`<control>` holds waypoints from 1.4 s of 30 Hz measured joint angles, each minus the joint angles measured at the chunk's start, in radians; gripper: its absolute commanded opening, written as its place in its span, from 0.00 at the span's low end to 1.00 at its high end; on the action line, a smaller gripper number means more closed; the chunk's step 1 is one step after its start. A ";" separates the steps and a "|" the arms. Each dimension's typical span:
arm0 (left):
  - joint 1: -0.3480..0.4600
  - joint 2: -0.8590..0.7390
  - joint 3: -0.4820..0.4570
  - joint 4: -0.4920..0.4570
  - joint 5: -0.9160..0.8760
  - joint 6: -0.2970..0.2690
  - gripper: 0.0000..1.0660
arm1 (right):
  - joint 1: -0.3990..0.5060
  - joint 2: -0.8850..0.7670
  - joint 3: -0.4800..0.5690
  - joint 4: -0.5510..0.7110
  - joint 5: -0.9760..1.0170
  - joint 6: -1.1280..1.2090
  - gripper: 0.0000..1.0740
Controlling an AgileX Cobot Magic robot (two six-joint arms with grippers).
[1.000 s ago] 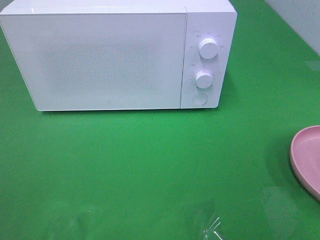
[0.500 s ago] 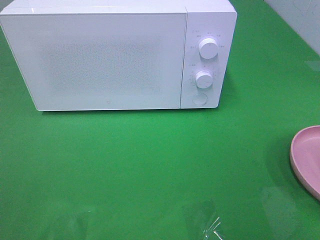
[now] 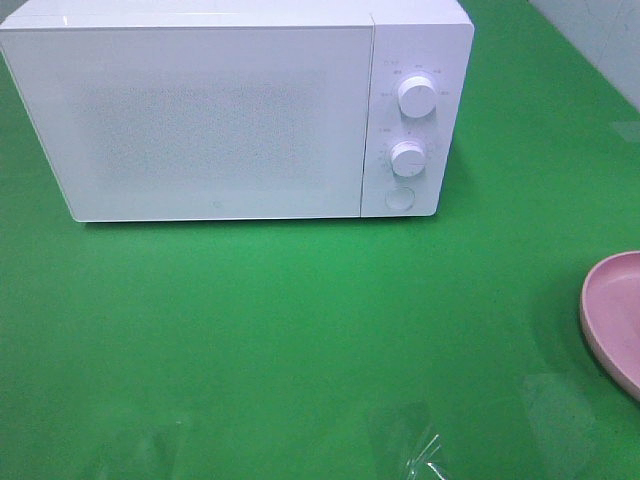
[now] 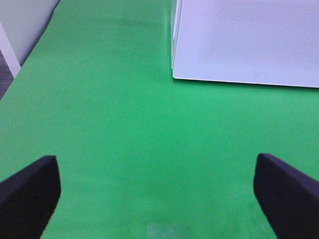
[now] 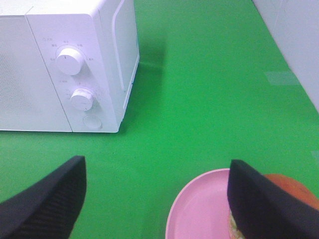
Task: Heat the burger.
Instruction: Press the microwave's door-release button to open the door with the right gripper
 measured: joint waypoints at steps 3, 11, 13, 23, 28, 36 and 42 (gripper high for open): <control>0.000 0.000 0.000 0.000 0.000 0.000 0.91 | 0.000 0.068 0.015 0.000 -0.093 0.000 0.70; 0.000 0.000 0.000 0.000 0.000 0.000 0.91 | 0.000 0.201 0.020 0.000 -0.249 0.000 0.70; 0.000 0.000 0.000 0.000 0.000 0.000 0.91 | 0.000 0.243 0.021 -0.001 -0.300 0.000 0.70; 0.000 0.000 0.000 0.000 0.000 0.000 0.91 | 0.000 0.447 0.082 -0.029 -0.668 -0.002 0.70; 0.000 0.000 0.000 0.000 0.000 0.000 0.91 | 0.000 0.524 0.128 -0.025 -0.889 -0.044 0.70; 0.000 0.000 0.000 0.000 0.000 0.000 0.91 | 0.000 0.654 0.183 0.103 -1.147 -0.166 0.70; 0.000 0.000 0.000 0.000 0.000 0.000 0.91 | 0.057 0.731 0.194 0.212 -1.233 -0.243 0.70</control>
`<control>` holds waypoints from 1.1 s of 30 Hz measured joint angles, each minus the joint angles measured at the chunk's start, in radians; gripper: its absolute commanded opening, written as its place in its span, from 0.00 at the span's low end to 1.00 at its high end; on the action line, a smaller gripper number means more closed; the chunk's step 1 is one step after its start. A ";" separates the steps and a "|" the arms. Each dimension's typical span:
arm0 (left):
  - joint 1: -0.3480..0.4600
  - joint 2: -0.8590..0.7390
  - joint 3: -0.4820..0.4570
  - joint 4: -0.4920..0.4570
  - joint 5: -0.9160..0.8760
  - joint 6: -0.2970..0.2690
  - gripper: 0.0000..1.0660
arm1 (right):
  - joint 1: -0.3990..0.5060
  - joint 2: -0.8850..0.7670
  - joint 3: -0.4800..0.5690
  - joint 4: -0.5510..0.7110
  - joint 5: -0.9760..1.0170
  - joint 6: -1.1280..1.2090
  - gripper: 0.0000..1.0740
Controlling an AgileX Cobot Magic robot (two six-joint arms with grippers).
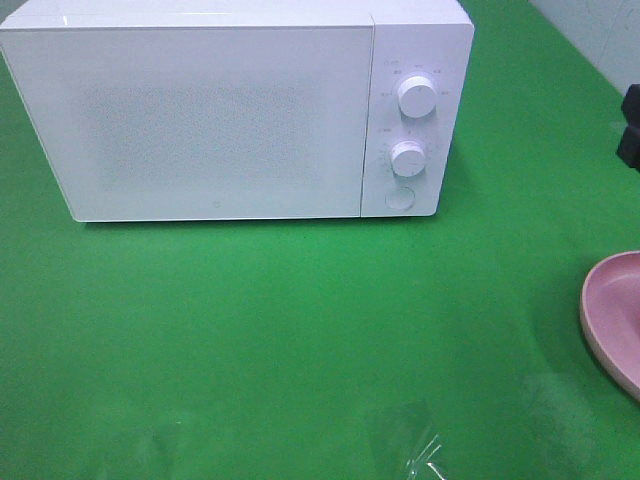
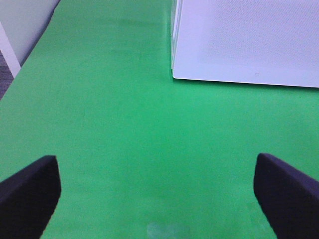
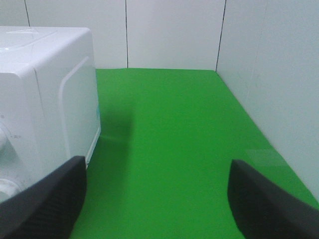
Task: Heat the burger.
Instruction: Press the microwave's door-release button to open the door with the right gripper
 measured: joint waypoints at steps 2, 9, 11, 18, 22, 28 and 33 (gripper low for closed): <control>0.000 0.000 0.000 0.000 0.000 0.000 0.91 | 0.052 0.030 0.000 0.049 -0.027 -0.042 0.70; 0.000 0.000 0.000 0.000 0.000 0.000 0.91 | 0.303 0.192 0.000 0.349 -0.184 -0.229 0.70; 0.000 0.000 0.000 0.000 0.000 0.000 0.91 | 0.355 0.219 0.000 0.392 -0.212 -0.234 0.70; 0.000 0.000 0.000 0.000 0.000 0.000 0.91 | 0.497 0.289 -0.001 0.483 -0.272 -0.235 0.70; 0.000 0.000 0.000 0.000 0.000 0.000 0.91 | 0.562 0.315 -0.010 0.552 -0.288 -0.235 0.70; 0.000 0.000 0.000 0.000 0.000 0.000 0.91 | 0.669 0.363 -0.024 0.640 -0.323 -0.235 0.70; 0.000 0.000 0.000 0.000 0.000 0.000 0.91 | 0.750 0.407 -0.050 0.697 -0.334 -0.235 0.70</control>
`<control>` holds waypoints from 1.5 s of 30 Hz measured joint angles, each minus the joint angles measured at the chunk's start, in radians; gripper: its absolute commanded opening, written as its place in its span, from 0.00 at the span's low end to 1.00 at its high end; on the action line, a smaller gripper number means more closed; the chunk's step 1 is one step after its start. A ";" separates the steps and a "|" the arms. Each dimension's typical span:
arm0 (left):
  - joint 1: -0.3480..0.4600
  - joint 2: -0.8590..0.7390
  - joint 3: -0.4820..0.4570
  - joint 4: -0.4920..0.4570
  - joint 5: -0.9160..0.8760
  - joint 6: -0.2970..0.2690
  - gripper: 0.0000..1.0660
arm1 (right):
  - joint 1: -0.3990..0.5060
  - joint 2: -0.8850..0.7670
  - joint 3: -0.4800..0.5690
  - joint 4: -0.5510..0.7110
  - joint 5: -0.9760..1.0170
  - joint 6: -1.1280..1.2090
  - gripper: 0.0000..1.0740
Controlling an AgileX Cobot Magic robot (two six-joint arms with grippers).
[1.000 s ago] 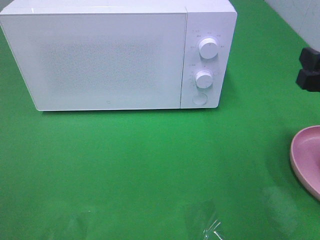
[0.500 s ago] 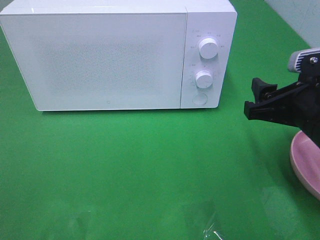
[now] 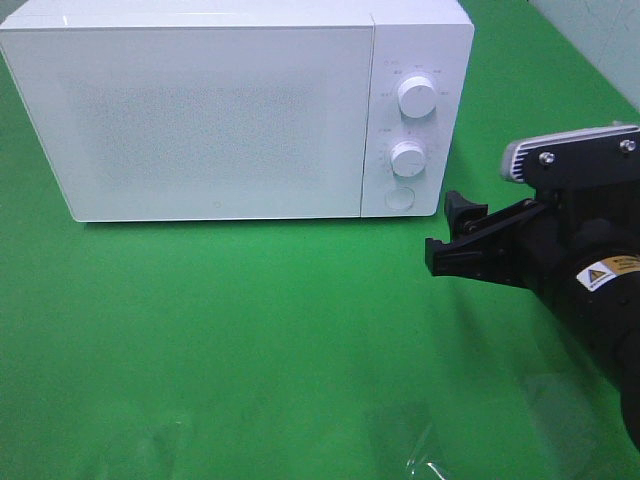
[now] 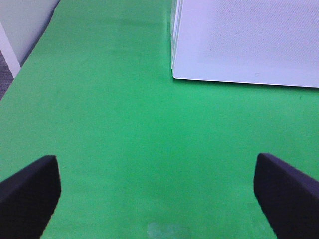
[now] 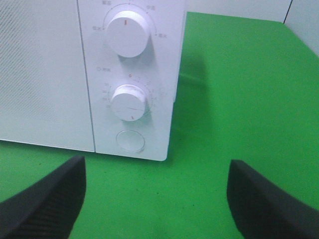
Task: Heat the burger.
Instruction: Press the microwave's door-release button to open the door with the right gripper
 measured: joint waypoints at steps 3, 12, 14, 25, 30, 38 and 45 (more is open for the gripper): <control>0.000 0.000 0.000 0.000 0.000 0.000 0.91 | 0.038 0.039 -0.032 0.035 -0.002 0.000 0.70; 0.000 0.000 0.000 0.000 0.000 0.000 0.91 | 0.042 0.106 -0.080 0.052 -0.005 0.013 0.70; 0.000 0.000 0.000 0.000 0.000 0.000 0.91 | 0.042 0.112 -0.084 0.052 -0.002 0.039 0.70; 0.000 0.000 0.000 0.000 0.000 0.000 0.91 | 0.042 0.119 -0.086 0.052 0.033 0.366 0.57; 0.000 0.000 0.000 0.000 0.000 0.000 0.91 | 0.042 0.119 -0.086 0.052 0.038 0.634 0.43; 0.000 0.000 0.000 0.000 0.000 0.000 0.91 | 0.042 0.119 -0.086 0.052 0.039 1.113 0.16; 0.000 0.000 0.000 0.000 0.000 0.000 0.91 | 0.042 0.119 -0.086 0.052 0.091 1.346 0.00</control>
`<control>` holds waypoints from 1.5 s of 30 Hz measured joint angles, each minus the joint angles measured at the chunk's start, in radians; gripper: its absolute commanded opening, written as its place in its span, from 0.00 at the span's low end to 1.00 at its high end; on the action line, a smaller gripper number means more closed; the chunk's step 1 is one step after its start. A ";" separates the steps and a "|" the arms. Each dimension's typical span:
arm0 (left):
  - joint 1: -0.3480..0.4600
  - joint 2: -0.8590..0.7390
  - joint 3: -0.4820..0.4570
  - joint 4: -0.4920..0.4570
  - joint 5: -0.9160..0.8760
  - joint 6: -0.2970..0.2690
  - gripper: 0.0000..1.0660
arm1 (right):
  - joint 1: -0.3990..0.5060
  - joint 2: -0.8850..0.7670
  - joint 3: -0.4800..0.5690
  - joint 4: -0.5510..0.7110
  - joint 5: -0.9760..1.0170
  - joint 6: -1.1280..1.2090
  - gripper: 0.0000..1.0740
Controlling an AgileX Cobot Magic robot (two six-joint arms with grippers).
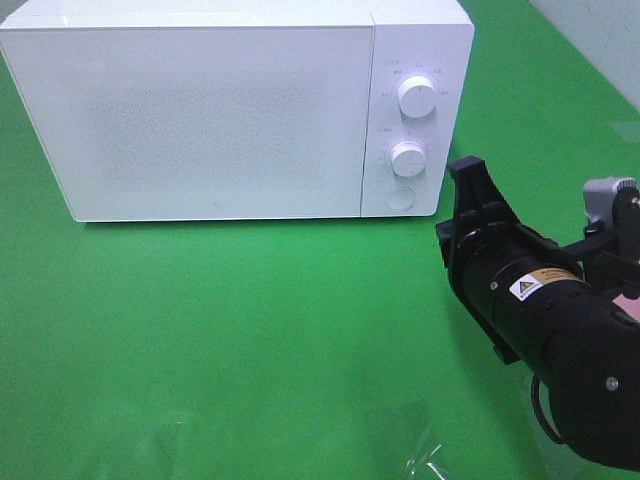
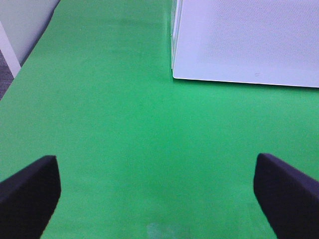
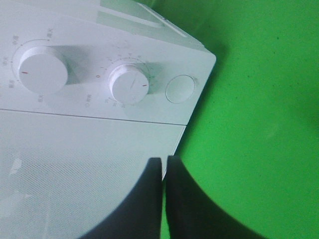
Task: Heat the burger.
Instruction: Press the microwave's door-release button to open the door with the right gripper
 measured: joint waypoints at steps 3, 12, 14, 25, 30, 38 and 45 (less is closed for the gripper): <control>0.000 0.000 0.000 0.000 0.000 0.000 0.91 | 0.000 0.000 0.000 -0.007 0.033 0.067 0.00; 0.000 0.000 0.000 0.000 0.000 0.000 0.91 | 0.000 0.044 -0.005 -0.015 0.052 0.191 0.00; 0.000 0.000 0.000 0.000 0.000 0.000 0.91 | 0.000 0.057 -0.010 -0.015 0.054 0.203 0.00; 0.000 0.000 0.000 0.000 0.000 0.000 0.91 | -0.081 0.162 -0.100 -0.091 0.058 0.263 0.00; 0.000 0.000 0.000 0.000 0.000 0.000 0.91 | -0.135 0.202 -0.154 -0.117 0.087 0.271 0.00; 0.000 0.000 0.000 0.000 0.000 0.000 0.91 | -0.205 0.261 -0.235 -0.159 0.130 0.289 0.00; 0.000 0.000 0.000 0.000 0.000 0.000 0.91 | -0.267 0.325 -0.313 -0.200 0.159 0.292 0.00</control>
